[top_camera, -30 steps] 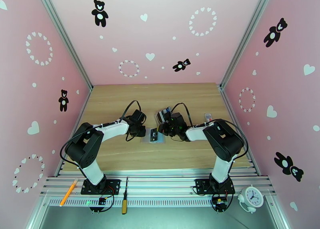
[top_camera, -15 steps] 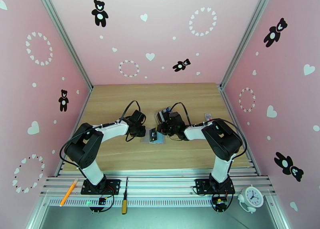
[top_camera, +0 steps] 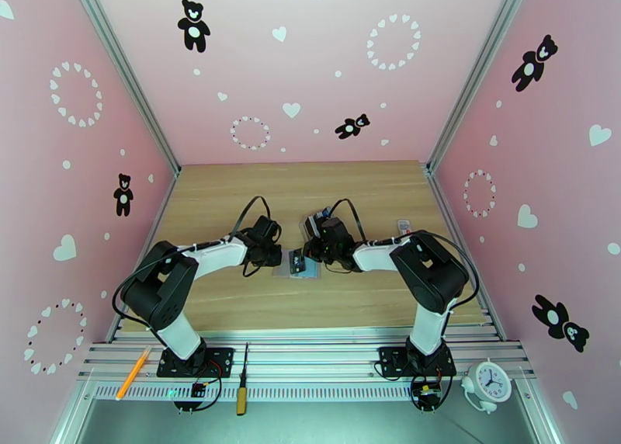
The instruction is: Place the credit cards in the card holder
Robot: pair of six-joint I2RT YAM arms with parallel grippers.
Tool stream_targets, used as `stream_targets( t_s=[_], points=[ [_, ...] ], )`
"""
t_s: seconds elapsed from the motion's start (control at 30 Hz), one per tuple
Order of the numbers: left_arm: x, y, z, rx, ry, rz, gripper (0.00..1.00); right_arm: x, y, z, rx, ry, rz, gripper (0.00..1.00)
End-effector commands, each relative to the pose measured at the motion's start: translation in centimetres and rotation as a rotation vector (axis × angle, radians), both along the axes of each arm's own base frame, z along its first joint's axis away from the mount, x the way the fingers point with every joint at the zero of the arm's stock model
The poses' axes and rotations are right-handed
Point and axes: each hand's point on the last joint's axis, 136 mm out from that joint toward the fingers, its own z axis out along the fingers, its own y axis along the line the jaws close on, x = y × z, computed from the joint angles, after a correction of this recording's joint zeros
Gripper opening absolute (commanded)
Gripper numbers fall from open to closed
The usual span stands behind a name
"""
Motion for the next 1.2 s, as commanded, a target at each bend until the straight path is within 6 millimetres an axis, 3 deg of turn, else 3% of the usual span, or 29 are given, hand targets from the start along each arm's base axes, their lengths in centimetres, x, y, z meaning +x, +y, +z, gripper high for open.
stream_targets(
  t_s=[0.0, 0.8, 1.17],
  points=[
    [-3.9, 0.9, -3.1, 0.03, 0.155, -0.011, 0.16, -1.5, -1.9, -3.5, -0.113, 0.134, -0.053, 0.0],
    [-4.1, 0.6, -2.8, 0.024, 0.152, -0.002, 0.16, -3.0, 1.7, -1.4, -0.146, 0.098, 0.092, 0.01],
    [-4.1, 0.7, -2.8, 0.019, 0.152, 0.009, 0.16, -3.9, 2.1, -1.0, -0.21, 0.102, 0.174, 0.25]
  ],
)
